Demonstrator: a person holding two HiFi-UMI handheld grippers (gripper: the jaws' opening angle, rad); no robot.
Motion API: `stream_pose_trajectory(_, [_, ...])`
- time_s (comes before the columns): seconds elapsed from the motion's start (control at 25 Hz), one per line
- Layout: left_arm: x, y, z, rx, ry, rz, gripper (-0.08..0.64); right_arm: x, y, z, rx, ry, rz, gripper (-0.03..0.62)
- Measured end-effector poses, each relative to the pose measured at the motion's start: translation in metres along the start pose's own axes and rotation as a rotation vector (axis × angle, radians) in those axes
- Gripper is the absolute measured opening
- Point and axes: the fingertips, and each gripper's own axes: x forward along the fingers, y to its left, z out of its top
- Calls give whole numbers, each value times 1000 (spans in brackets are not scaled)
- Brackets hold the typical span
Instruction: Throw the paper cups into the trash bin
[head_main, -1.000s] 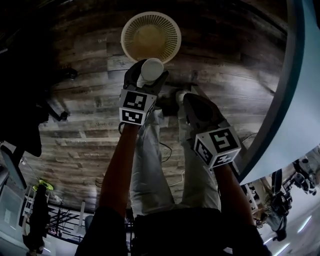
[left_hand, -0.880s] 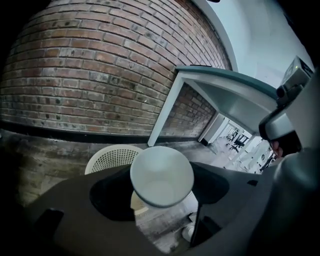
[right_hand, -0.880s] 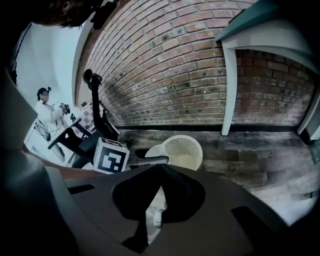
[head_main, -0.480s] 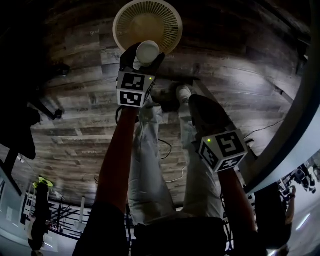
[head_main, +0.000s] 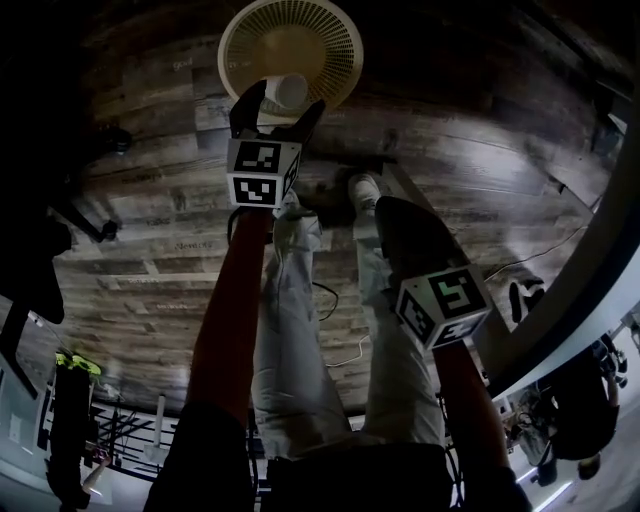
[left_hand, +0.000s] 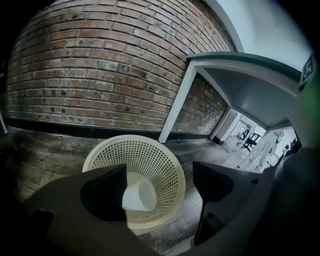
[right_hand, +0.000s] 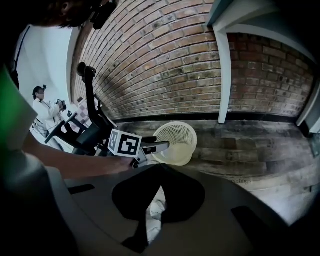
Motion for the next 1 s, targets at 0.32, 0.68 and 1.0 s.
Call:
stream_pose_trajectory(0.32, [-19,-7,7,36,-11,-9,408,-5,5,4,-19,19,10,-5])
stream_pose_trajectory(0.68, [-79,-25,41,20,-57,-31,161,-30,27,42,-84,-45,59,-5])
stream_pose_trajectory(1.0, [-138,-61,96,59,-113,-25,33,-70,47,78,-145,-122,70,-5])
